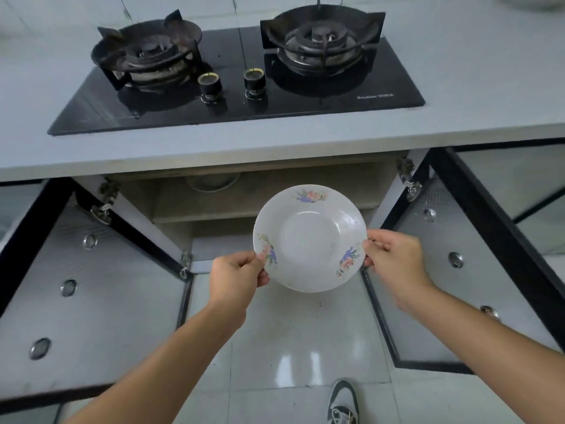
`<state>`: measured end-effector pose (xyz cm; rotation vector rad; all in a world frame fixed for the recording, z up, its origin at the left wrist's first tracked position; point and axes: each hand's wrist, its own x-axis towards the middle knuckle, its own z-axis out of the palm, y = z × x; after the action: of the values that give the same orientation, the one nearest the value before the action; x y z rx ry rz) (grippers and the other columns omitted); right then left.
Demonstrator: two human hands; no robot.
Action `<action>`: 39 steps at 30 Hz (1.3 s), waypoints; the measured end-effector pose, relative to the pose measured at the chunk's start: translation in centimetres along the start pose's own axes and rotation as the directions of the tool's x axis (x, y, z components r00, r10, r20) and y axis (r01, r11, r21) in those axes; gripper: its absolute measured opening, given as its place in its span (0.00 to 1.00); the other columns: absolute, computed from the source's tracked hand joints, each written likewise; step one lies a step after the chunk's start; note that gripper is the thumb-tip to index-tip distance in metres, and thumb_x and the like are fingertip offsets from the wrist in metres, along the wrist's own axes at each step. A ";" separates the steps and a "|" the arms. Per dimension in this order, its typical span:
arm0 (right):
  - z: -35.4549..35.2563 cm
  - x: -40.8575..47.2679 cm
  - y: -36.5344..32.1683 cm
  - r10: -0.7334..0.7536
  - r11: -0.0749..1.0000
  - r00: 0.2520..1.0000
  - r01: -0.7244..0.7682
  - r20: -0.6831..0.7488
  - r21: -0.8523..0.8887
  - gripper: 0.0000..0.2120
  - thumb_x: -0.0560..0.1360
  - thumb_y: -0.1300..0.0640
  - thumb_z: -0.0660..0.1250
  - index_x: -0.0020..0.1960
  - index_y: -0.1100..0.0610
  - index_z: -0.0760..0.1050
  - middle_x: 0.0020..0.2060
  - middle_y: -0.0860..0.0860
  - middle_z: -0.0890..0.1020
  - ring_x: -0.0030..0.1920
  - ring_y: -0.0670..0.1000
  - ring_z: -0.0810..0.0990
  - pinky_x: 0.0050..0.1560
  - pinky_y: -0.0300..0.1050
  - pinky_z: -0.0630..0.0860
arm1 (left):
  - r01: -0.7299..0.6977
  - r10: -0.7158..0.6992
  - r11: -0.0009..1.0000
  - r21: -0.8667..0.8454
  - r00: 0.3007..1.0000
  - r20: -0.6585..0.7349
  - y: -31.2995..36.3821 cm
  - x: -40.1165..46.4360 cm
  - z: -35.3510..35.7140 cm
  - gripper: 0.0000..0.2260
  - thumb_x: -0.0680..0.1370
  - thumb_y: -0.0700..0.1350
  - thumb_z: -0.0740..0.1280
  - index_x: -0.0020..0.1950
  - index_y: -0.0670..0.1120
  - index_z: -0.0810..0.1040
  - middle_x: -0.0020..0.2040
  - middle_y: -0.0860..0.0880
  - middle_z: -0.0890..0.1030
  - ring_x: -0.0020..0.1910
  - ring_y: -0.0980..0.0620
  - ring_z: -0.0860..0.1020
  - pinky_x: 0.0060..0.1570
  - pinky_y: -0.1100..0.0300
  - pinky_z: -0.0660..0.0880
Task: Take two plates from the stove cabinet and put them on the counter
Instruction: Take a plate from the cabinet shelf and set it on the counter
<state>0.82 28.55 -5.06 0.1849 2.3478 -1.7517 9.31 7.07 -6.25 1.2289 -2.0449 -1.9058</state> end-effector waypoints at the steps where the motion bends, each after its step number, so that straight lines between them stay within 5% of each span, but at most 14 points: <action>1: -0.3 -0.5 -0.8 -0.004 1.000 1.000 0.004 -0.001 -0.001 0.12 0.75 0.70 0.63 0.47 0.58 0.82 0.32 0.51 0.83 0.24 0.37 0.77 0.27 0.28 0.72 | -0.007 0.007 1.000 -0.002 1.000 0.002 0.7 -0.6 -0.3 0.10 0.77 0.39 0.69 0.36 0.43 0.84 0.30 0.48 0.82 0.29 0.53 0.77 0.37 0.63 0.80; 8: -2.7 -2.5 -6.1 -0.057 0.998 0.998 0.057 -0.039 -0.005 0.19 0.75 0.69 0.63 0.37 0.47 0.78 0.33 0.49 0.82 0.24 0.36 0.76 0.26 0.28 0.72 | -0.049 0.050 0.999 -0.015 0.998 0.031 5.8 -3.4 -0.8 0.07 0.77 0.41 0.70 0.42 0.41 0.86 0.36 0.47 0.86 0.32 0.53 0.81 0.39 0.60 0.82; 16: -5.7 -2.9 -10.4 -0.027 0.998 0.994 0.021 -0.106 -0.059 0.11 0.75 0.66 0.65 0.50 0.55 0.83 0.38 0.50 0.84 0.30 0.42 0.77 0.31 0.34 0.73 | -0.133 0.130 0.990 0.054 0.990 0.062 11.7 -5.7 -0.2 0.08 0.77 0.42 0.70 0.39 0.43 0.85 0.37 0.44 0.86 0.30 0.53 0.79 0.44 0.56 0.82; 28: -12.1 -7.3 -17.9 -0.014 0.995 0.978 -0.007 -0.208 -0.099 0.11 0.75 0.67 0.64 0.42 0.57 0.83 0.36 0.56 0.84 0.32 0.49 0.78 0.36 0.45 0.78 | -0.154 0.126 0.973 0.170 0.978 0.166 19.9 -11.1 1.0 0.10 0.77 0.45 0.71 0.38 0.42 0.85 0.38 0.41 0.85 0.30 0.52 0.79 0.43 0.56 0.83; 31: -14.1 -8.0 -18.9 -0.006 0.996 0.966 -0.018 -0.257 -0.092 0.13 0.75 0.67 0.64 0.38 0.52 0.81 0.37 0.56 0.85 0.34 0.50 0.79 0.43 0.51 0.81 | -0.150 0.115 0.976 0.160 0.972 0.204 21.5 -12.1 2.1 0.09 0.77 0.45 0.71 0.40 0.41 0.85 0.36 0.42 0.84 0.28 0.52 0.79 0.41 0.58 0.82; 37: -18.7 -9.2 -19.8 0.004 0.999 0.942 -0.017 -0.337 -0.035 0.09 0.75 0.67 0.64 0.48 0.59 0.83 0.38 0.53 0.84 0.34 0.47 0.79 0.38 0.42 0.78 | -0.137 0.097 0.984 0.117 0.950 0.297 23.6 -14.1 5.6 0.10 0.76 0.43 0.71 0.36 0.41 0.86 0.37 0.40 0.86 0.38 0.43 0.86 0.48 0.47 0.83; 39: -20.6 -9.2 -19.5 0.010 1.000 0.937 -0.019 -0.349 -0.023 0.09 0.75 0.67 0.64 0.46 0.59 0.83 0.38 0.53 0.84 0.36 0.48 0.79 0.42 0.46 0.80 | -0.139 0.094 0.984 0.115 0.940 0.328 24.0 -15.0 7.1 0.11 0.76 0.42 0.71 0.34 0.41 0.85 0.38 0.39 0.86 0.39 0.42 0.86 0.49 0.45 0.82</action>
<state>3.59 42.88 20.91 0.5500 2.5971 -1.8054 3.81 19.17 19.73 0.8375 -2.3825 -2.0522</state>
